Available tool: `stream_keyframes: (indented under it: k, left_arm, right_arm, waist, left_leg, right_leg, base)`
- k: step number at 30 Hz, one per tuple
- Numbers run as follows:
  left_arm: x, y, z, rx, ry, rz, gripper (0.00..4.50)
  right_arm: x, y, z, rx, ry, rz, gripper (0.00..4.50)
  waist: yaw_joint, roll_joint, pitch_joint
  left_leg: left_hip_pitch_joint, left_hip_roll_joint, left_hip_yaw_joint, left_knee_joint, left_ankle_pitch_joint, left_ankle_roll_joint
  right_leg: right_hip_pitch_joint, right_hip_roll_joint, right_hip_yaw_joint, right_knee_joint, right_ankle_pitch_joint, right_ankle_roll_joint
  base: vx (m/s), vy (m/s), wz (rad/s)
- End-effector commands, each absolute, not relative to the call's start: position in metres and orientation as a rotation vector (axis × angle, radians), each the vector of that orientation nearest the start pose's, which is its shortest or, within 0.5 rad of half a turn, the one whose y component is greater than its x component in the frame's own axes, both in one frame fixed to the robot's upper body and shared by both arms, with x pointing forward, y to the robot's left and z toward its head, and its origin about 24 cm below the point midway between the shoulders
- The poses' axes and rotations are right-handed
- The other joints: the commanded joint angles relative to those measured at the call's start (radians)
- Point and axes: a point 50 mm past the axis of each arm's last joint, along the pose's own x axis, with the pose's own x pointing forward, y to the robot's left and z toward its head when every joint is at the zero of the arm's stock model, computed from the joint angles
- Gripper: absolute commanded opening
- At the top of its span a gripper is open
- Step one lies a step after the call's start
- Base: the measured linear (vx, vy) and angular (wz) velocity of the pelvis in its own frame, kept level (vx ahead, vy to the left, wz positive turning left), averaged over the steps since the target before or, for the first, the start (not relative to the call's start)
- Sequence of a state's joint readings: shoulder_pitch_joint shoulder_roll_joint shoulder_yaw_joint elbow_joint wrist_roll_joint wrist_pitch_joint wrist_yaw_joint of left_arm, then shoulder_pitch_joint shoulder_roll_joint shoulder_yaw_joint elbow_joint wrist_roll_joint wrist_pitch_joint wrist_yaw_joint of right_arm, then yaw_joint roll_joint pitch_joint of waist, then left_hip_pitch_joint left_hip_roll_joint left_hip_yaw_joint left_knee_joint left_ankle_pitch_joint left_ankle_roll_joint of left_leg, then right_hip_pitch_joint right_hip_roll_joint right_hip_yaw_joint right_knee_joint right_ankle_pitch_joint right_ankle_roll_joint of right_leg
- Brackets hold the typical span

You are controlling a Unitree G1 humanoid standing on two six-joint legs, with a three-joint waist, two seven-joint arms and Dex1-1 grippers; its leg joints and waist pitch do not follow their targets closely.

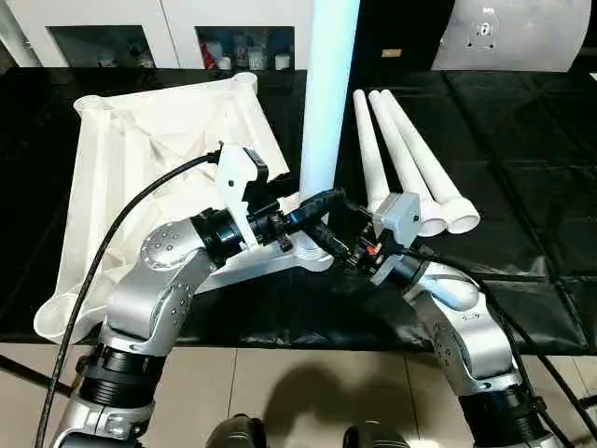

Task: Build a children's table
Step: Pick table leg

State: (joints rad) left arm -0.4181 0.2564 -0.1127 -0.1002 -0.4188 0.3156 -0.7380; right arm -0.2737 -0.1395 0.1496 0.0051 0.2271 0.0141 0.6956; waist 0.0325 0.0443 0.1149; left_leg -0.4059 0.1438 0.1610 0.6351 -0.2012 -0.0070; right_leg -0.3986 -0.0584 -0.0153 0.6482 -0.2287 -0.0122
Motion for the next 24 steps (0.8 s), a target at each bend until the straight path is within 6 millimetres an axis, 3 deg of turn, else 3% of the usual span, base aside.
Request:
stream_keyframes:
  k: [1,8,11,16,24]
  left_arm:
    - [0.288,0.094,0.143,-0.072,-0.125,-1.061,1.98]
    - [0.288,0.093,0.145,-0.056,-0.148,-1.053,1.98]
    - [0.285,0.092,0.146,0.103,-0.245,-1.092,1.98]
    - [0.288,0.096,0.154,0.131,-0.298,-1.059,1.96]
    - [0.296,0.095,0.148,-0.04,-0.156,-1.001,1.95]
  right_arm:
    - [0.283,-0.088,0.116,-0.004,-0.267,0.917,1.84]
    - [0.286,-0.089,0.119,0.004,-0.27,0.893,1.84]
    - [0.287,-0.088,0.119,0.015,-0.268,0.892,1.84]
    - [0.288,-0.089,0.119,0.014,-0.263,0.892,1.84]
    - [0.292,-0.089,0.122,0.0,-0.251,0.87,1.84]
  waist:
    - [-0.002,-0.006,-0.099]
    - [-0.002,-0.004,-0.098]
    - [-0.003,-0.007,-0.096]
    - [-0.003,-0.006,-0.094]
    - [-0.004,-0.004,-0.092]
  left_leg:
    - [0.023,0.073,-0.021,-0.067,0.016,0.124]
    - [0.024,0.073,-0.022,-0.069,-0.008,0.114]
    - [0.023,0.073,-0.024,-0.071,-0.02,0.116]
    - [0.026,0.075,-0.022,-0.076,-0.05,0.092]
    - [0.028,0.073,-0.019,-0.078,-0.089,0.066]
  right_leg:
    - [0.057,-0.078,0.035,-0.054,0.131,-0.301]
    - [0.056,-0.077,0.035,-0.059,0.102,-0.296]
    - [0.056,-0.077,0.036,-0.063,0.084,-0.279]
    - [0.053,-0.078,0.036,-0.064,0.061,-0.278]
    - [0.05,-0.075,0.037,-0.066,0.023,-0.287]
  base:
    - [0.0,0.0,0.0]
    - [0.0,0.0,0.0]
    - [0.0,0.0,0.0]
    - [0.0,0.0,0.0]
    - [0.0,0.0,0.0]
